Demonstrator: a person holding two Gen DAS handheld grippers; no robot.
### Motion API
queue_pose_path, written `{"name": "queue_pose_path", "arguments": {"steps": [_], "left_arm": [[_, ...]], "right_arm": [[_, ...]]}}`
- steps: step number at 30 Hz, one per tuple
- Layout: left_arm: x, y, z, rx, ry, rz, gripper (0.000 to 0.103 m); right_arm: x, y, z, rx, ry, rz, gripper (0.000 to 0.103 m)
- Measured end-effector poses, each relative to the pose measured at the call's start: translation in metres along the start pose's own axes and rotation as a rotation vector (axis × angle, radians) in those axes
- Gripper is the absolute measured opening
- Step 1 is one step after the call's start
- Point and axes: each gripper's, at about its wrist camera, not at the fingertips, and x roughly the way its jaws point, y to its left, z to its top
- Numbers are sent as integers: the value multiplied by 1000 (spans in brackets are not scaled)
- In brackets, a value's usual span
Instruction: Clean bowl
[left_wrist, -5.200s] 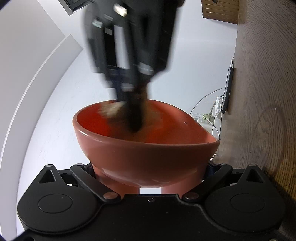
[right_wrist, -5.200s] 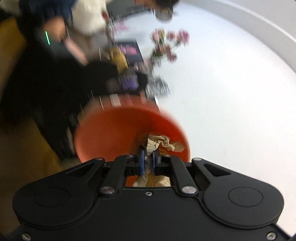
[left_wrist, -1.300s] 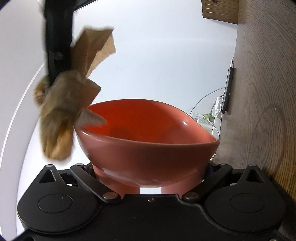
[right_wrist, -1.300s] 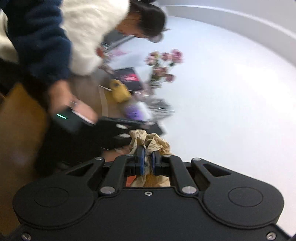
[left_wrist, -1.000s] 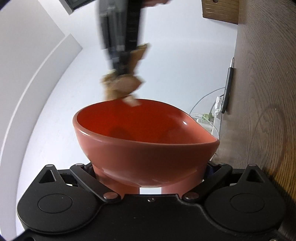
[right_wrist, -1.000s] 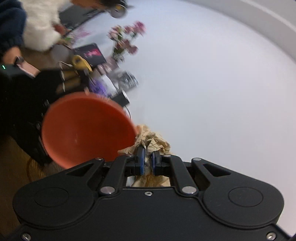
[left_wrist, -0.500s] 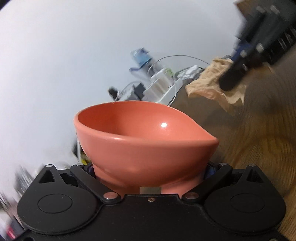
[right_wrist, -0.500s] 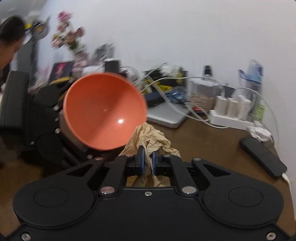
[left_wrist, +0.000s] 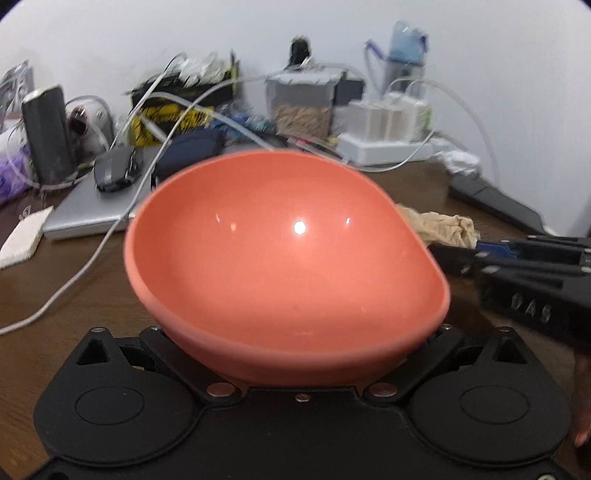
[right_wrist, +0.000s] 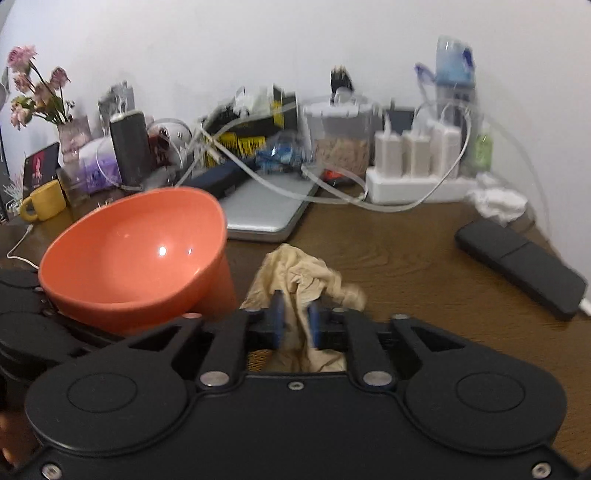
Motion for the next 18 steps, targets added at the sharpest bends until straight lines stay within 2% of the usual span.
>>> {"name": "queue_pose_path", "arguments": {"steps": [1, 2, 7, 10, 12, 14, 16, 18], "left_arm": [[0, -3, 1, 5, -5, 18, 101], [3, -7, 3, 8, -6, 24, 103], [4, -16, 3, 16, -21, 31, 103], [-11, -20, -8, 26, -33, 59, 103], [-25, -16, -22, -21, -22, 44, 103], [-40, -11, -42, -71, -4, 10, 103], [-62, -5, -59, -91, -17, 18, 103], [-85, 2, -79, -107, -31, -3, 103]], "right_arm": [[-1, 1, 0, -5, -9, 0, 62], [-5, 2, 0, -14, -33, -3, 83], [-11, 22, 4, -122, -133, -41, 85], [1, 32, 8, -158, -139, -41, 85], [-1, 37, 6, -175, -149, -51, 86], [-10, 42, 1, -132, -143, -50, 86], [-19, 46, -5, -60, -132, -43, 86], [-45, 47, -18, 31, -122, -12, 87]]}}
